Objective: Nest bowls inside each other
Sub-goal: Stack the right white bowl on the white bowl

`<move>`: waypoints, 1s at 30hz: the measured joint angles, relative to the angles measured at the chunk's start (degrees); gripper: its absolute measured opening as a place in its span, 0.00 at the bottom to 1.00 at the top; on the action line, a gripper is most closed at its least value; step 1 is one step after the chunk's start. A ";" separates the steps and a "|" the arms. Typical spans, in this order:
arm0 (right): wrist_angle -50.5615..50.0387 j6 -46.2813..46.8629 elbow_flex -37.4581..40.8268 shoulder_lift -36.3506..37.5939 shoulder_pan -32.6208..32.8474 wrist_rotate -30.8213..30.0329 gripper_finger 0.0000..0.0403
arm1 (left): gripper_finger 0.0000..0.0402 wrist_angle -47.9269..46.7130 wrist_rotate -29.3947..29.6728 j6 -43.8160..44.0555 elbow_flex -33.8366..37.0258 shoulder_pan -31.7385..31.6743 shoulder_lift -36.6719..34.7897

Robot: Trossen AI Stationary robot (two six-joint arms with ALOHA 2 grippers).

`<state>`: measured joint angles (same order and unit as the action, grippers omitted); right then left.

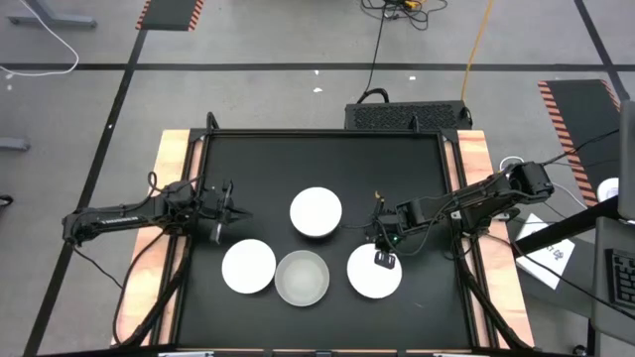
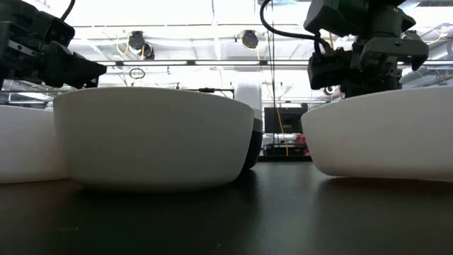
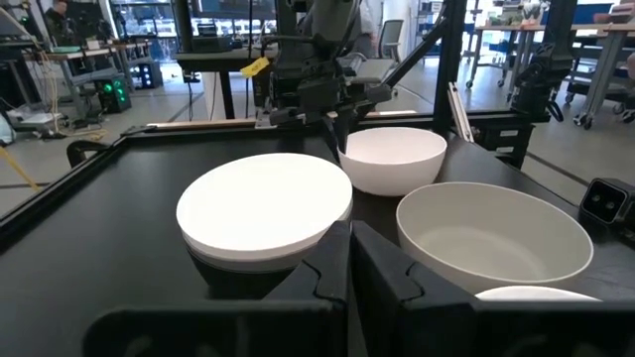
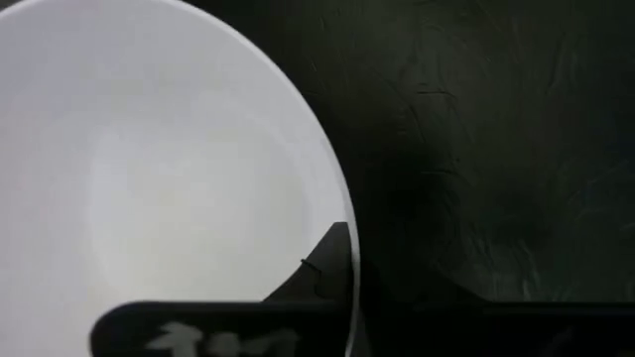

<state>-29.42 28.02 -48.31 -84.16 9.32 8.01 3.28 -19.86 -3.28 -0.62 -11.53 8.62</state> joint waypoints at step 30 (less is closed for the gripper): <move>-14.66 -9.67 -17.20 0.04 -2.59 -2.27 0.00 | 0.04 0.01 0.00 -0.53 0.00 -0.01 0.01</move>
<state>-44.08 18.35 -65.52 -84.12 6.73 5.74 3.29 -19.86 -3.81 -0.62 -11.54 8.63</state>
